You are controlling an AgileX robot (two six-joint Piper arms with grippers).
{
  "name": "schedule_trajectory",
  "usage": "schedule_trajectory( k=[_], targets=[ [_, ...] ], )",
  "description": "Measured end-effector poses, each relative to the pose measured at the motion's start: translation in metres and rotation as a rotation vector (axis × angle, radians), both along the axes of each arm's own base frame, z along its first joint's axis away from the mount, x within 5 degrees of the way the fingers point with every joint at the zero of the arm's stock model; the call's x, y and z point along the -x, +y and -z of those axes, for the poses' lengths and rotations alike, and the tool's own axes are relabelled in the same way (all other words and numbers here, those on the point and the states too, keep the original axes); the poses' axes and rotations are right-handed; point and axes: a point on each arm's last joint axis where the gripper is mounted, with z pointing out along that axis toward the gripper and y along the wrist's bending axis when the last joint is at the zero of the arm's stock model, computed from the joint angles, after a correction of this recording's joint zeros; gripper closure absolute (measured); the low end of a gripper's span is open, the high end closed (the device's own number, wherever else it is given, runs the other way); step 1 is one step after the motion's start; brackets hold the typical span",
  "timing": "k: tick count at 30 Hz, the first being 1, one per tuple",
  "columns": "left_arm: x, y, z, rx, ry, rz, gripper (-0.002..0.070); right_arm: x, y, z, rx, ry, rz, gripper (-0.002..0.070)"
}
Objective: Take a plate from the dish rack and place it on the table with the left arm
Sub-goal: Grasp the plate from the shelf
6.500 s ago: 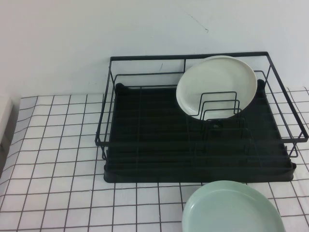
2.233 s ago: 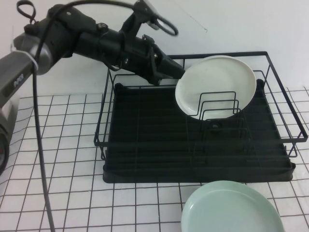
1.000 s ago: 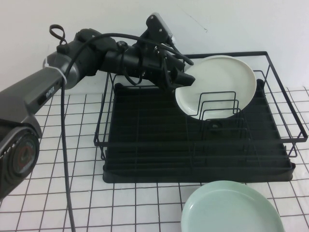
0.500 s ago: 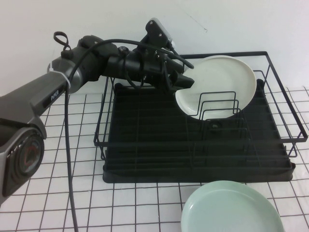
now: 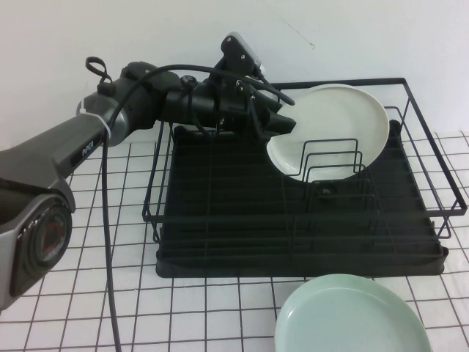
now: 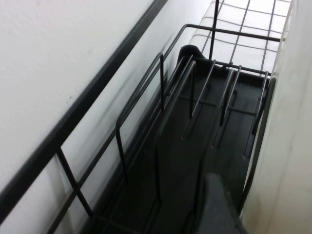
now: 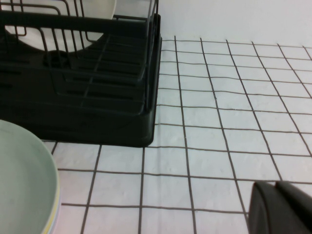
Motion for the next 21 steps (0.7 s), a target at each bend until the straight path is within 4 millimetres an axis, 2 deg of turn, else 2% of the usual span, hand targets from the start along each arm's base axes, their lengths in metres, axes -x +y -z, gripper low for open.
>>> schedule_trajectory(
  k=[14, 18, 21],
  targets=[
    [-0.0002, -0.0001, -0.0004, -0.006, -0.024, 0.008, 0.0321, 0.0000, 0.0000, 0.0000, 0.000, 0.000, 0.000, 0.0678],
    [-0.0002, -0.0001, -0.0004, -0.006, -0.024, 0.008, 0.0405, 0.0000, 0.0000, 0.0000, 0.000, 0.000, 0.000, 0.0678],
    [-0.0002, -0.0001, -0.0004, -0.006, -0.024, 0.008, 0.0522, 0.0000, 0.0000, 0.0000, 0.000, 0.000, 0.000, 0.0678]
  ],
)
